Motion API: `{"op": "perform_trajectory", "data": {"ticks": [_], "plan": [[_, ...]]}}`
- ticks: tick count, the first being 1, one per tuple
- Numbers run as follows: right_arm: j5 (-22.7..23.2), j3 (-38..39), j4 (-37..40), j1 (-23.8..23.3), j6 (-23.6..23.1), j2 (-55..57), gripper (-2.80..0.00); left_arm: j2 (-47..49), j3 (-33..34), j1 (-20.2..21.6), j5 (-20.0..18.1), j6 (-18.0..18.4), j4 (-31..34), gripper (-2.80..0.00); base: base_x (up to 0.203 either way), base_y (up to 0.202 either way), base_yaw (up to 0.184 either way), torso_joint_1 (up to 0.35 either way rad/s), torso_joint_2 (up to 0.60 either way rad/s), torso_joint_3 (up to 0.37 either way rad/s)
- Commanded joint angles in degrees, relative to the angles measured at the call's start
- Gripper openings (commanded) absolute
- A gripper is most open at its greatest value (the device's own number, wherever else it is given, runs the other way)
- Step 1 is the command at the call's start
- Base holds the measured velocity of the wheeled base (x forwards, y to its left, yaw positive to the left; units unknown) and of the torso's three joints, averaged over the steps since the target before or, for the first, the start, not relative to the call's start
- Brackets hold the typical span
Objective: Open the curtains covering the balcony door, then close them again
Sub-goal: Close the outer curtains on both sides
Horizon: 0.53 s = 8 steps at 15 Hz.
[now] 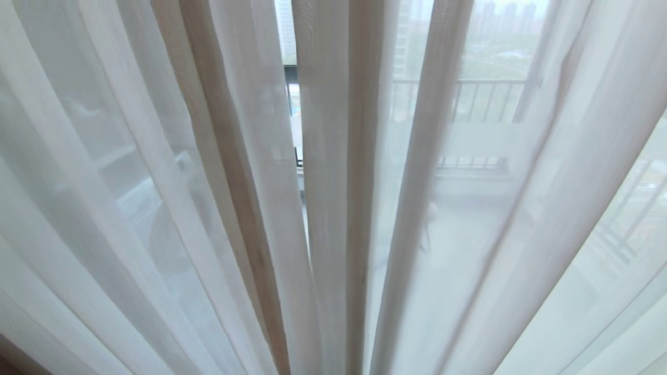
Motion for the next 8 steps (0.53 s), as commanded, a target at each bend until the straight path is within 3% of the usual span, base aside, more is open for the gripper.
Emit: {"op": "perform_trajectory", "data": {"ticks": [1, 6, 8], "plan": [[0.0, 0.0, 0.0, -0.1, 0.0, 0.1, -2.80, 0.0, 0.0, -0.1, 0.0, 0.0, 0.0, -2.80, 0.161, 0.144, -0.013, -0.002, 0.00, -0.002], [0.0, 0.0, 0.0, -0.1, 0.0, 0.1, -2.80, 0.0, 0.0, -0.1, 0.0, 0.0, 0.0, -2.80, 0.187, 0.188, 0.002, 0.008, 0.00, 0.002], [0.0, 0.0, 0.0, -0.1, 0.0, 0.1, -2.80, 0.0, 0.0, -0.1, 0.0, 0.0, 0.0, -2.80, 0.067, 0.140, 0.006, 0.007, 0.01, -0.002]]}}
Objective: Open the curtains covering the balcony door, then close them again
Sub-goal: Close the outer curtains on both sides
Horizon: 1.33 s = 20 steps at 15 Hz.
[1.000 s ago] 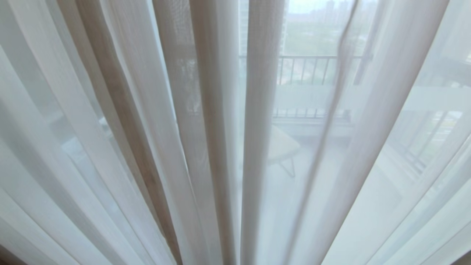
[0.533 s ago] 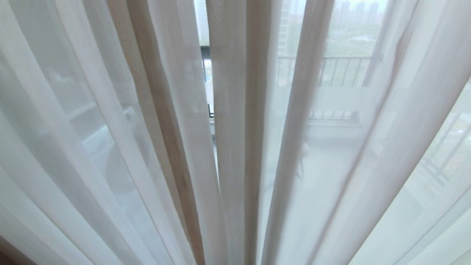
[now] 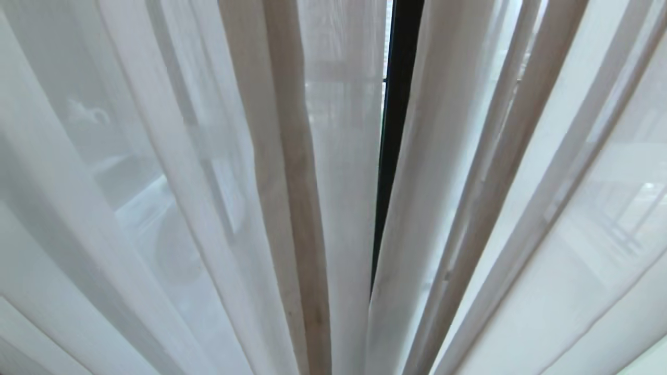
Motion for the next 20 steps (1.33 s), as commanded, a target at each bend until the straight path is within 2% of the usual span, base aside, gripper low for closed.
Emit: {"op": "perform_trajectory", "data": {"ticks": [1, 20], "plan": [[-0.1, 0.0, 0.0, 0.1, 0.0, 0.1, -2.80, 0.0, 0.0, 0.1, 0.0, -0.1, -0.1, -2.80, 0.006, 0.121, -0.001, 0.000, 0.00, 0.002], [-0.1, 0.0, 0.0, 0.1, 0.0, 0.1, -2.80, 0.0, 0.0, 0.1, 0.0, -0.1, -0.1, -2.80, 0.000, 0.187, 0.000, 0.001, 0.00, 0.003]]}}
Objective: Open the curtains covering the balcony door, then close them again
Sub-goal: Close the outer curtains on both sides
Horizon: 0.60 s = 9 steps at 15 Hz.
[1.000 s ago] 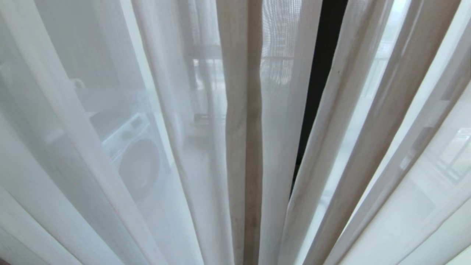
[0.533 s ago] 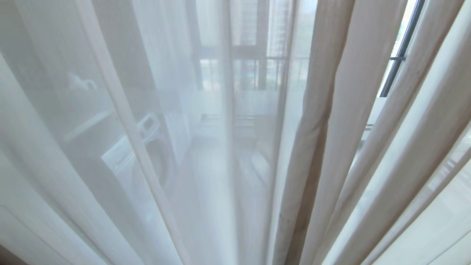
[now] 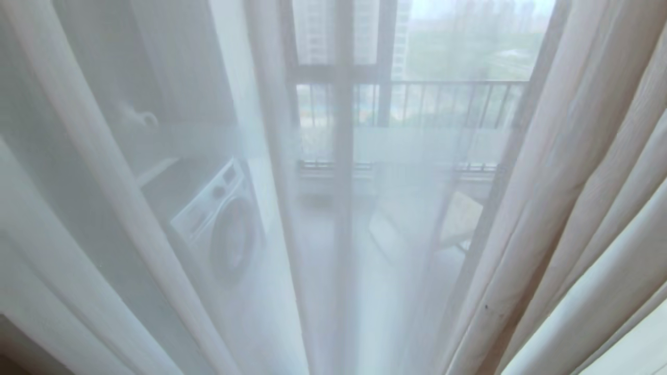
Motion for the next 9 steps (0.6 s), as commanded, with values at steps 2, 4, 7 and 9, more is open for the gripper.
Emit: {"op": "perform_trajectory", "data": {"ticks": [2, 4, 7, 9], "plan": [[0.0, 0.0, 0.0, 0.0, 0.0, 0.1, -2.80, 0.0, 0.0, 0.0, 0.1, 0.0, 0.0, -2.80, 0.000, 0.192, 0.003, 0.002, 0.00, 0.002], [0.0, 0.0, 0.0, 0.0, 0.0, 0.1, -2.80, 0.0, 0.0, 0.0, 0.1, 0.0, 0.0, -2.80, 0.000, 0.190, 0.002, 0.002, 0.01, 0.007], [0.0, 0.0, 0.0, 0.0, 0.1, 0.1, -2.80, 0.0, 0.0, 0.0, 0.0, 0.0, 0.0, -2.80, 0.000, 0.192, 0.000, 0.005, 0.00, 0.004], [0.0, 0.0, 0.0, 0.0, 0.1, 0.1, -2.80, 0.0, 0.0, 0.0, 0.1, 0.0, 0.0, -2.80, 0.000, 0.192, -0.001, 0.003, 0.01, 0.001]]}}
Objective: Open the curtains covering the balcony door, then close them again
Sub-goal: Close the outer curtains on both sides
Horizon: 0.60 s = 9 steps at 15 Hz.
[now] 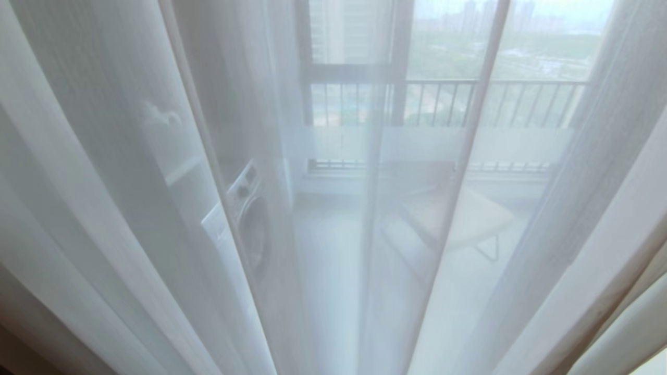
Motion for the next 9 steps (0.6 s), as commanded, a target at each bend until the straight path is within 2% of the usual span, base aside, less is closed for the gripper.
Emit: {"op": "perform_trajectory", "data": {"ticks": [1, 9], "plan": [[0.0, 0.0, 0.0, -0.1, 0.0, 0.1, -2.80, 0.0, 0.0, 0.0, 0.0, 0.0, 0.0, -2.80, 0.000, 0.196, 0.000, 0.007, 0.00, 0.002], [0.0, 0.0, 0.0, 0.0, 0.0, 0.1, -2.80, 0.0, 0.0, 0.0, 0.0, 0.0, 0.0, -2.80, 0.000, 0.192, 0.001, 0.003, 0.00, 0.002]]}}
